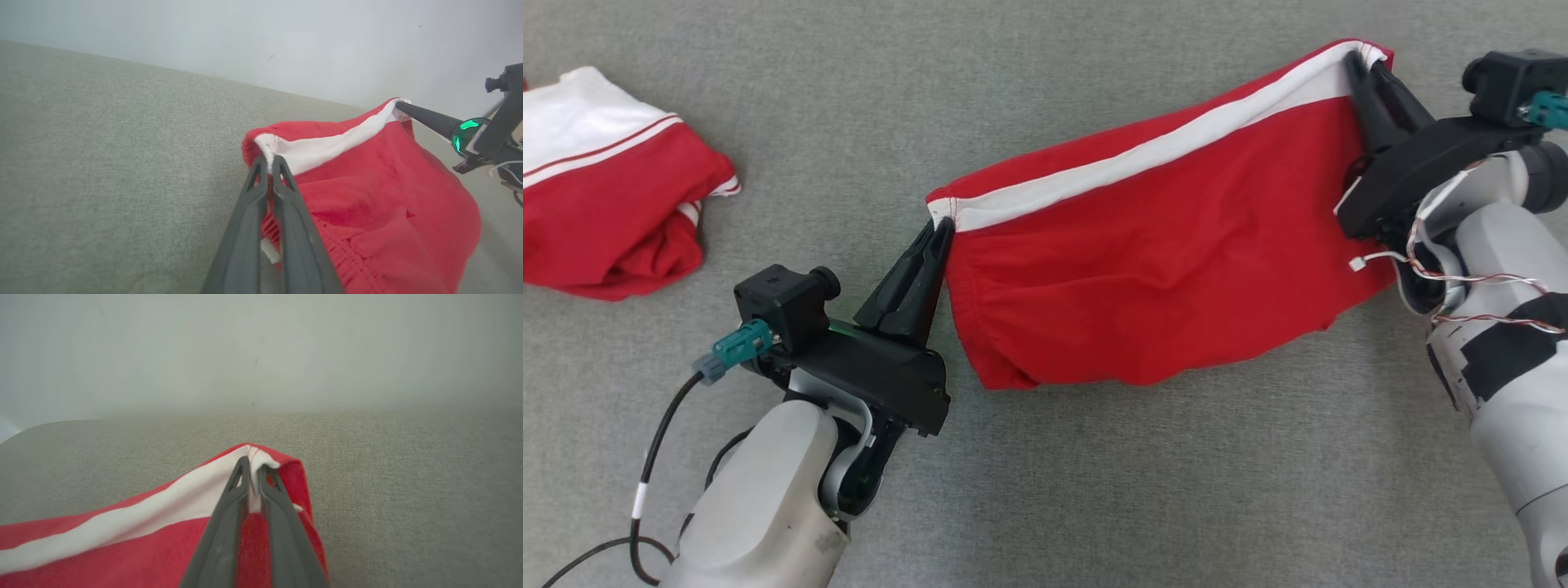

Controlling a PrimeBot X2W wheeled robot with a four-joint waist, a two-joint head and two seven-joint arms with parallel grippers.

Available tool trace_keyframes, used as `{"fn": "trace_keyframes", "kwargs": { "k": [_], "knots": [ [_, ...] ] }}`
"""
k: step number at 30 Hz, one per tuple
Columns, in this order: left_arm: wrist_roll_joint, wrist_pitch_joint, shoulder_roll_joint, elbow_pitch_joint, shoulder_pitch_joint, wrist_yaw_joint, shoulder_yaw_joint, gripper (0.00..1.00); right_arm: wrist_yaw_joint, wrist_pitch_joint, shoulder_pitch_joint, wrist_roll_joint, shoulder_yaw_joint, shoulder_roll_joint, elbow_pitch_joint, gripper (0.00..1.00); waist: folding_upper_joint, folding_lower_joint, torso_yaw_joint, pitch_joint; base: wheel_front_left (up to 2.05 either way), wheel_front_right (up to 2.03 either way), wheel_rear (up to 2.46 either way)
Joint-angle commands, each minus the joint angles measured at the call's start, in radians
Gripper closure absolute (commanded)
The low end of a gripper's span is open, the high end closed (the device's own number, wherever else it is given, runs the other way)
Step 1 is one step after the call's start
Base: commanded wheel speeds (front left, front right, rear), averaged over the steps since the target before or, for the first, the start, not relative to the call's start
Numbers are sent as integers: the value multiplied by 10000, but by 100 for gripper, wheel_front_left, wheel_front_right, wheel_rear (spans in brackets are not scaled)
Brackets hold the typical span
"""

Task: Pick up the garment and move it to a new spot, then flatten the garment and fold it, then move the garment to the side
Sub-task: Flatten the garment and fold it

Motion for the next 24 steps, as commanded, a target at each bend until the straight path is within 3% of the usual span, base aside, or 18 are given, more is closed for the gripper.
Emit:
{"fn": "trace_keyframes", "kwargs": {
  "k": [1,7,13,18,24],
  "knots": [
    [121,-7,-32,83,-112,17,32,0,11,-152,-122,88,238,73,152,0,-3,-3,189,110,0,0,0],
    [895,-7,137,-78,732,17,520,0,11,-554,122,644,1380,-448,393,0,-3,-3,-20,-500,0,0,0],
    [1875,-7,49,-950,1950,17,1952,0,11,-625,615,1320,2023,-1199,304,0,-3,-3,56,-992,0,0,0],
    [3067,-7,-547,-2325,2884,137,3792,0,11,-395,809,1769,2333,-1489,501,0,-3,-3,263,-1100,0,0,0],
    [4116,-7,-1268,-3603,3623,131,5209,0,11,-1,683,1935,2639,-1445,942,0,-3,-3,547,-932,0,0,0]
  ]
}}
